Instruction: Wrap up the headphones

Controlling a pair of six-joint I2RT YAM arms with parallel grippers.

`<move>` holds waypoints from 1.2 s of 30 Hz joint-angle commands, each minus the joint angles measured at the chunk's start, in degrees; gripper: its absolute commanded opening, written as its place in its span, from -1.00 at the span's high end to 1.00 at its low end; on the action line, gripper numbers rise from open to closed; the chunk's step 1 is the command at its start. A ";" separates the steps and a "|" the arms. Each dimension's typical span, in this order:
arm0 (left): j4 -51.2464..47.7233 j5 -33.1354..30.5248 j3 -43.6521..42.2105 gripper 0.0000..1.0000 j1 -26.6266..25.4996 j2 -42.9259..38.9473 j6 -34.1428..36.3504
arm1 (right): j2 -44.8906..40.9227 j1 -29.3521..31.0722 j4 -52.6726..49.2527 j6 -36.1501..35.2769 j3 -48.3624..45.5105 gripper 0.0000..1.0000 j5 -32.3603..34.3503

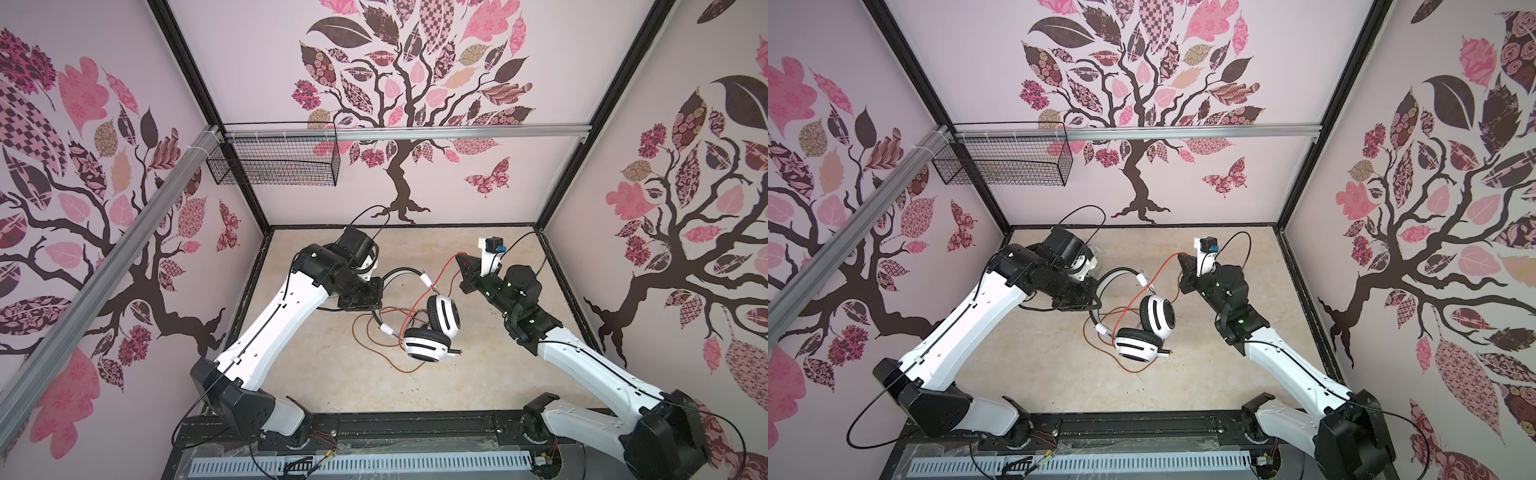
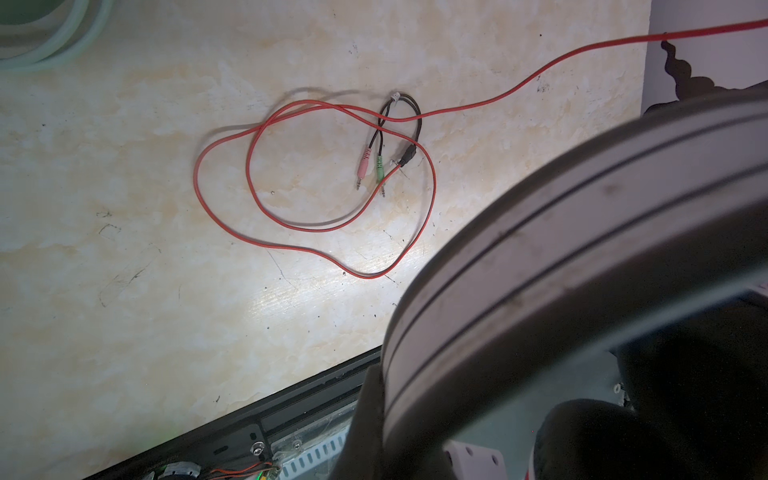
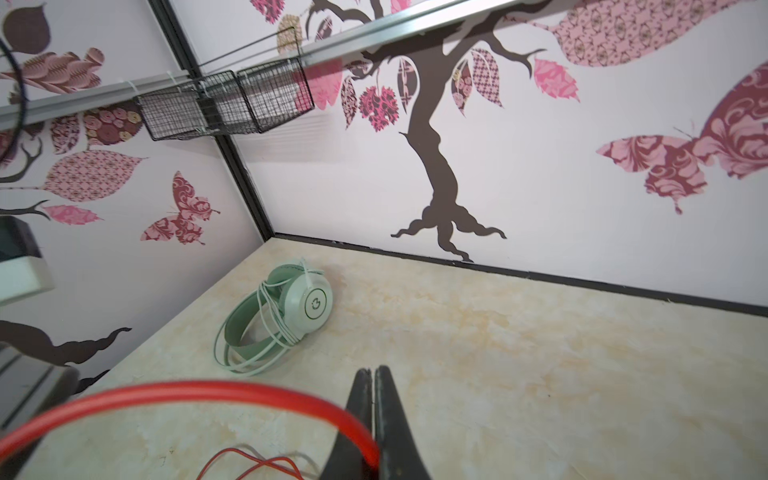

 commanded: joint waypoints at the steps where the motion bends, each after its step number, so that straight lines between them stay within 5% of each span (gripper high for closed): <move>1: 1.57 2.32 0.49 1.00 0.32 -1.62 0.15 | 0.06 -0.06 -1.52 1.87 -1.47 1.00 2.79; 12: 1.06 1.36 7.38 1.00 0.66 -1.05 0.02 | 10.36 -0.05 -4.21 6.03 -0.67 1.00 -10.15; 15: 0.87 1.67 11.29 1.00 1.39 0.50 -0.61 | 11.87 -0.01 -2.43 6.24 -1.49 0.72 -17.40; 20: 1.21 1.70 15.93 1.00 4.30 4.09 -3.05 | 11.62 0.02 -2.71 4.91 -3.32 -0.01 -23.19; 24: 0.23 -1.84 22.78 1.00 5.90 6.94 -4.89 | 6.19 -0.05 -3.68 5.69 -7.29 -0.40 -17.77; 27: 0.12 -3.70 26.28 1.00 6.39 8.61 -5.70 | 0.21 -0.47 -3.88 6.91 -11.48 -0.52 -11.13; 31: -0.17 -3.44 31.01 1.00 6.58 11.28 -6.00 | -4.91 -2.38 -4.88 8.70 -15.12 -0.51 -10.19; 36: -0.55 -2.85 35.74 1.00 6.67 14.11 -5.83 | -0.11 -2.52 -1.44 11.17 -16.52 -0.50 -12.28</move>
